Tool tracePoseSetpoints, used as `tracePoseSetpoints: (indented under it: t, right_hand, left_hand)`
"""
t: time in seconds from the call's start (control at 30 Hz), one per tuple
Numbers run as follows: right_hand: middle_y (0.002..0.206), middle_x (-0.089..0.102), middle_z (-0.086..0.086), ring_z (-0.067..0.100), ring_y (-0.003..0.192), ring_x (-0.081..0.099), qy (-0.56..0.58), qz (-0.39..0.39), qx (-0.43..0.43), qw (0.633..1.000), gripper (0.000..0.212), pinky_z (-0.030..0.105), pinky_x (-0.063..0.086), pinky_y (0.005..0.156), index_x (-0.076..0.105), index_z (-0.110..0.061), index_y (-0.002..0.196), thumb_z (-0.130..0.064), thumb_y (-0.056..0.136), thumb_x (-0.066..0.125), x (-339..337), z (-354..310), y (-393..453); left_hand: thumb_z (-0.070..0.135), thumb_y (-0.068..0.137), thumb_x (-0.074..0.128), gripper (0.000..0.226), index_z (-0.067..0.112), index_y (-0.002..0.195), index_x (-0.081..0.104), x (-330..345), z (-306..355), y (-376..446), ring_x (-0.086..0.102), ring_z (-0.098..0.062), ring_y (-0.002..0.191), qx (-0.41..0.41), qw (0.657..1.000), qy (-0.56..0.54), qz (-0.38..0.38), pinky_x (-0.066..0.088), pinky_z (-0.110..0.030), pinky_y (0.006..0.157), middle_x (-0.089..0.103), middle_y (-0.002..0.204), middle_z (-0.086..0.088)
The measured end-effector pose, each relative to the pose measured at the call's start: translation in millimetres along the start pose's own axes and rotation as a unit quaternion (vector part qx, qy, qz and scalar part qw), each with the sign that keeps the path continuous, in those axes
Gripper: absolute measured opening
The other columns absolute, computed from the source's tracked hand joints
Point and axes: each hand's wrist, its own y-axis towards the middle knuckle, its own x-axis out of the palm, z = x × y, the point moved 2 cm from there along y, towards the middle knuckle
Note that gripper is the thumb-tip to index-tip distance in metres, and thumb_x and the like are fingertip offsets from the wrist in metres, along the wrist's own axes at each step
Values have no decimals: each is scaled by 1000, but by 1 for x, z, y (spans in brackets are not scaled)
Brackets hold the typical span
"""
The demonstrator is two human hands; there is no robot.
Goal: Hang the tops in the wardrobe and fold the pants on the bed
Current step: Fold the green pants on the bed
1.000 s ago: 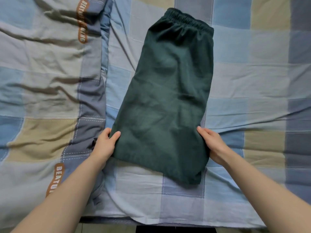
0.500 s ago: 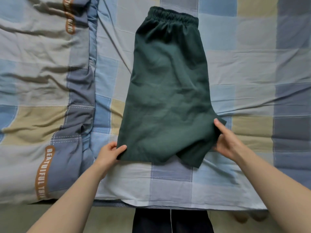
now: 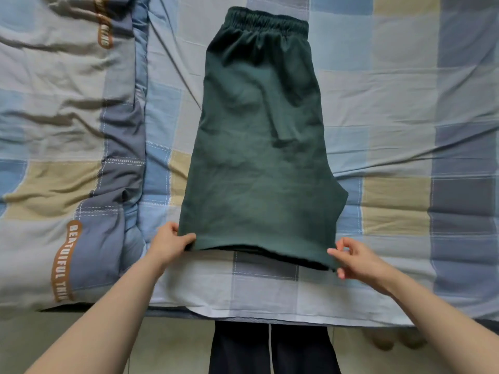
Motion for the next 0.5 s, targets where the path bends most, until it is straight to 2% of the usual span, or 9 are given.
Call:
tracePoseSetpoints:
  t: [0.03,0.07,0.1,0.17,0.23,0.3,0.37,0.4,0.5]
  right_hand:
    - [63,48,7,18,42,51,-66,15,18,998,20,21,37,44,44,-12,80,-9,93,59,-5,4,1]
    - [63,54,8,18,42,52,-135,39,36,989,19,21,35,44,48,-12,78,-6,93,58,-11,6,4]
    - [63,59,11,20,45,52,-186,83,44,978,18,24,37,45,53,-10,74,-4,91,56,-21,6,8]
    - [69,63,19,26,58,57,-182,218,36,958,14,38,52,58,61,-6,75,-1,85,54,-43,-4,18]
    - [85,65,21,29,73,60,-99,302,-12,948,10,47,52,77,61,-4,93,-2,84,58,-59,-24,26]
    - [89,62,15,25,70,57,-20,285,-86,954,23,40,50,70,58,0,110,-8,88,61,-63,-51,34]
    - [95,60,9,18,75,56,18,245,-138,960,31,29,48,69,56,-3,118,-17,91,62,-57,-79,41]
    - [101,60,6,17,83,57,15,218,-147,965,32,28,47,72,55,-7,119,-22,92,62,-52,-93,43]
    - [101,60,5,17,89,56,-42,128,-128,982,27,33,45,76,57,-11,111,-27,91,63,-42,-116,48]
  left_hand:
    - [9,80,72,34,8,108,53,3,9,-5,58,-36,107,9,984,158,78,48,-42,85,58,117,-15]
    - [8,76,73,49,11,118,48,8,20,-11,50,-38,112,30,950,271,153,44,-44,89,49,124,-16]
    - [6,73,73,64,15,129,42,17,34,-19,45,-39,113,71,921,324,202,41,-46,90,41,129,-15]
    - [3,68,69,82,22,140,37,42,63,-36,42,-37,108,195,894,324,241,40,-47,85,37,130,-13]
    - [2,64,63,77,18,137,44,75,90,-52,45,-37,100,314,869,303,234,41,-46,79,43,124,-13]
    - [4,71,59,58,14,128,53,110,114,-63,49,-35,102,379,886,237,123,44,-46,84,48,120,-11]
    - [8,83,57,43,14,125,55,147,130,-70,52,-26,109,366,918,144,-56,43,-42,96,52,122,-6]
    - [10,86,57,41,15,127,54,163,136,-72,53,-22,112,352,921,125,-112,43,-40,99,53,124,-5]
    - [20,88,62,52,17,138,45,200,148,-73,48,-22,123,316,929,115,-153,41,-39,104,50,133,-5]
